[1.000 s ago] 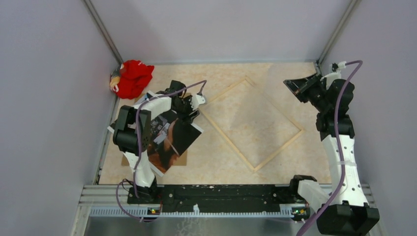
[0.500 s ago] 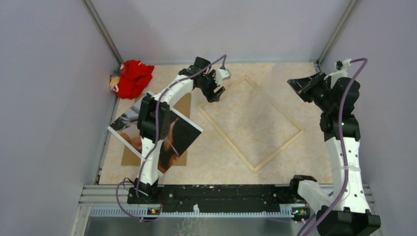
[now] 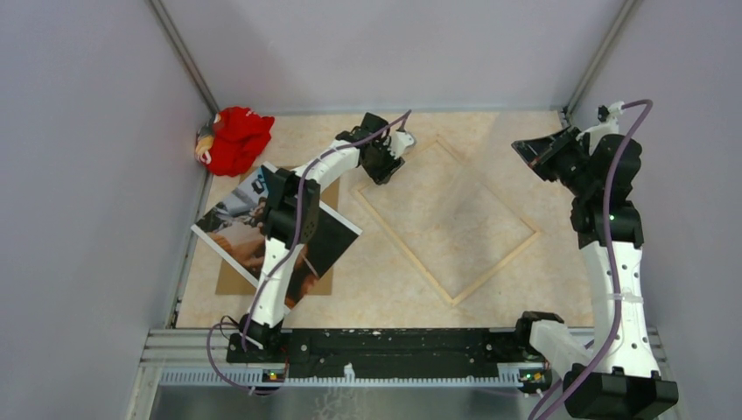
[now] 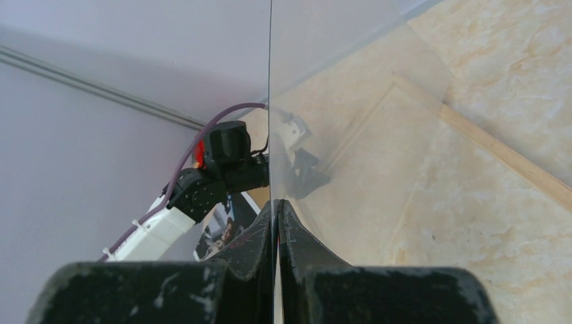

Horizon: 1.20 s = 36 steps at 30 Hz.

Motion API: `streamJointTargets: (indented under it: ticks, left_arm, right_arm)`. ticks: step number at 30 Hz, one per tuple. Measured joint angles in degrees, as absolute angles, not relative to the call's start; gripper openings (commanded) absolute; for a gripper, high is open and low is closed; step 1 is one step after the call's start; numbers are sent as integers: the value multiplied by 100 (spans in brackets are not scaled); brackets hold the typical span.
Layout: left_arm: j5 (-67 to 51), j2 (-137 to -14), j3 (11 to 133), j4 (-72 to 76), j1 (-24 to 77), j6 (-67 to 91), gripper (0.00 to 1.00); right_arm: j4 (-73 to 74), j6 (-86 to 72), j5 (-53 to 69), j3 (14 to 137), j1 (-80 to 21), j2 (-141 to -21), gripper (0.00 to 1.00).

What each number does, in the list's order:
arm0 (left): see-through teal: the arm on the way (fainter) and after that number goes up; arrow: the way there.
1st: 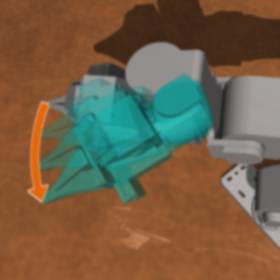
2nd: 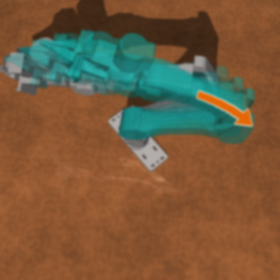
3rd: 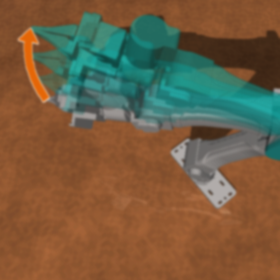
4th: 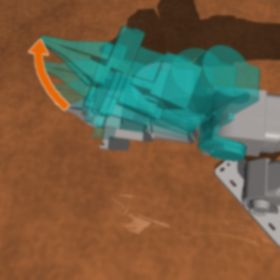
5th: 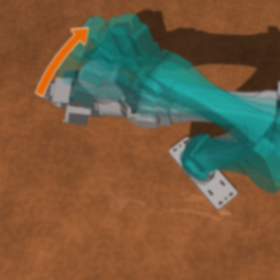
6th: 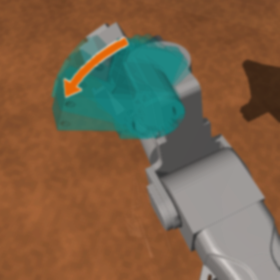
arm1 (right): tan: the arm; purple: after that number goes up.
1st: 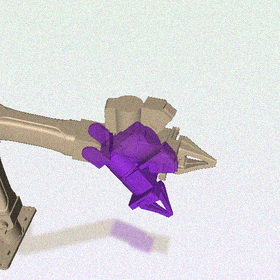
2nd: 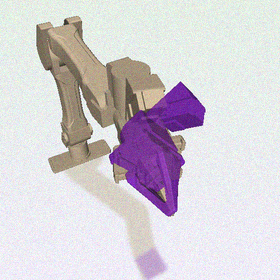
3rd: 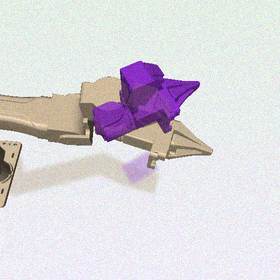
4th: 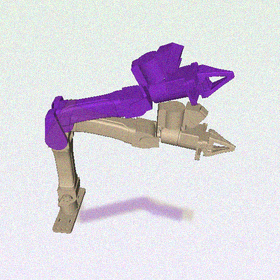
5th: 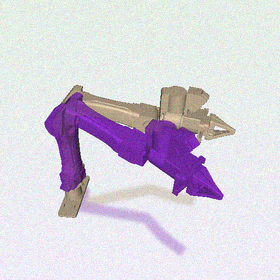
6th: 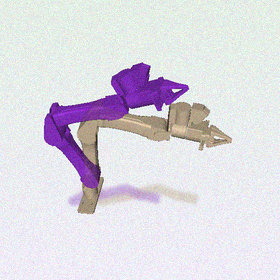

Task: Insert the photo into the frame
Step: Adjust the photo frame at the center of the board.

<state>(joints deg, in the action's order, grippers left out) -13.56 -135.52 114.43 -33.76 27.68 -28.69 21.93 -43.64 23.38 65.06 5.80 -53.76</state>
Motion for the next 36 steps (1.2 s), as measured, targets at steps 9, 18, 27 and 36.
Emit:
streamJointTargets:
  ticks: [9,18,27,36]
  left_arm:
    - [-1133,-13548,11260,-3212,2740,-2189,4]
    - [-1249,-12794,10005,-2895,2777,-812,0]
    - [-996,-12090,8809,-2327,2825,49,6]
    - [-1702,-11697,8252,-2364,2639,683,46]
  right_arm:
    - [2165,-4351,2414,6506,580,-5492,0]
    - [1874,-4351,2711,6504,580,-5916,0]
    - [1586,-4353,3400,6504,580,-6239,0]
    - [1372,-4525,4261,6646,580,-6469,0]
